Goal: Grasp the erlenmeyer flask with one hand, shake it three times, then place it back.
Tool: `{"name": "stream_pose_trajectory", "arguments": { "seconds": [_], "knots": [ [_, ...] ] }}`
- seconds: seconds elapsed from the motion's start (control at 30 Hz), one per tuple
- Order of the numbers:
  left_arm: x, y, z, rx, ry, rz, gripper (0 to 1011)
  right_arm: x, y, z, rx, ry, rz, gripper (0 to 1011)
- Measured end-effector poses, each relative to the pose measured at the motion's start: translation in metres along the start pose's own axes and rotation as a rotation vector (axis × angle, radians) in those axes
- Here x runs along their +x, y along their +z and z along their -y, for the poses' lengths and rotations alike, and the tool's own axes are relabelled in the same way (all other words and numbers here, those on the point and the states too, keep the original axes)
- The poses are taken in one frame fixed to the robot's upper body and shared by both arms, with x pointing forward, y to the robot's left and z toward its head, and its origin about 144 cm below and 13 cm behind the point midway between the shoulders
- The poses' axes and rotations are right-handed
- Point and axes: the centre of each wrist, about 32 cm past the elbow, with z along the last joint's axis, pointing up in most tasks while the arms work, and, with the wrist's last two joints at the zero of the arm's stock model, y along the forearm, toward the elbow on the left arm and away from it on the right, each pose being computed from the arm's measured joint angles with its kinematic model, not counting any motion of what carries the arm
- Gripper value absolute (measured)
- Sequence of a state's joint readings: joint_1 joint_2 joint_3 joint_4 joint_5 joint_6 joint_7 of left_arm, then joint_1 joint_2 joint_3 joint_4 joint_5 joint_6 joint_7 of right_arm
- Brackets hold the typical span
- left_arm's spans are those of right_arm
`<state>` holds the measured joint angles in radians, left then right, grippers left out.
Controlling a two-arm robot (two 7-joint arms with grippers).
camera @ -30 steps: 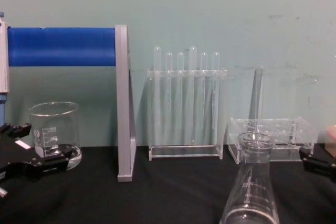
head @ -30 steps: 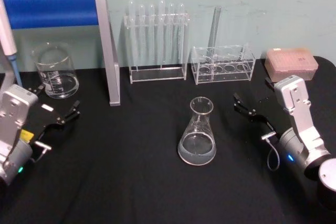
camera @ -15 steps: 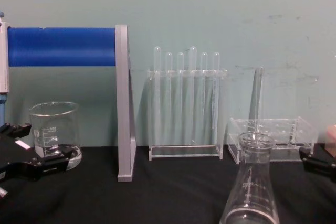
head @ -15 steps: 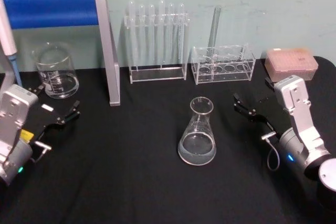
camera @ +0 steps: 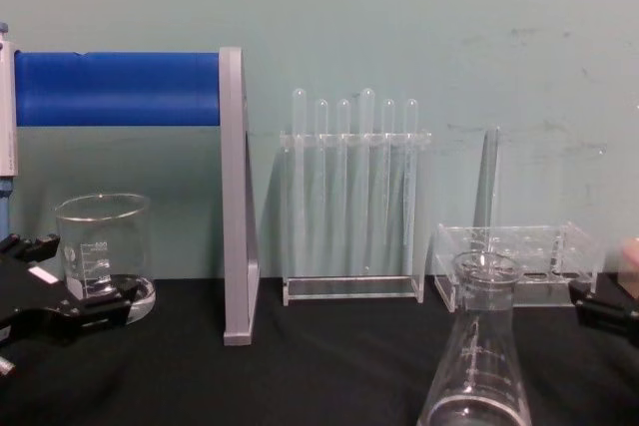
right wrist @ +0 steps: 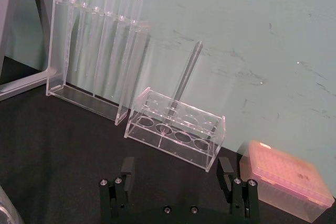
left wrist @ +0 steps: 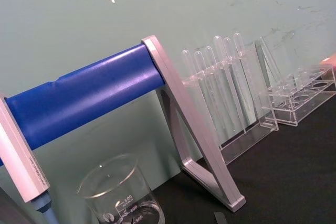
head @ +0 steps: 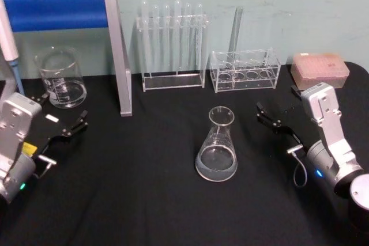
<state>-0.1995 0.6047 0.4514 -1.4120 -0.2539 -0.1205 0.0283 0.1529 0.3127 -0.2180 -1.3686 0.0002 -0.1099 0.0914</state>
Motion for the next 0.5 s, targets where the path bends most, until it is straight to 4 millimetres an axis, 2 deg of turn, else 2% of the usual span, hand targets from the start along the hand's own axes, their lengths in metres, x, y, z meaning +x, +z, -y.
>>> {"name": "stream_pose_trajectory", "arguments": {
  "seconds": [0.5],
  "knots": [
    [0.0000,0.0000,0.0000,0.000,0.000,0.000,1001,0.0000,0.0000,0.0000,0.000,0.000,0.000,1000]
  ]
}}
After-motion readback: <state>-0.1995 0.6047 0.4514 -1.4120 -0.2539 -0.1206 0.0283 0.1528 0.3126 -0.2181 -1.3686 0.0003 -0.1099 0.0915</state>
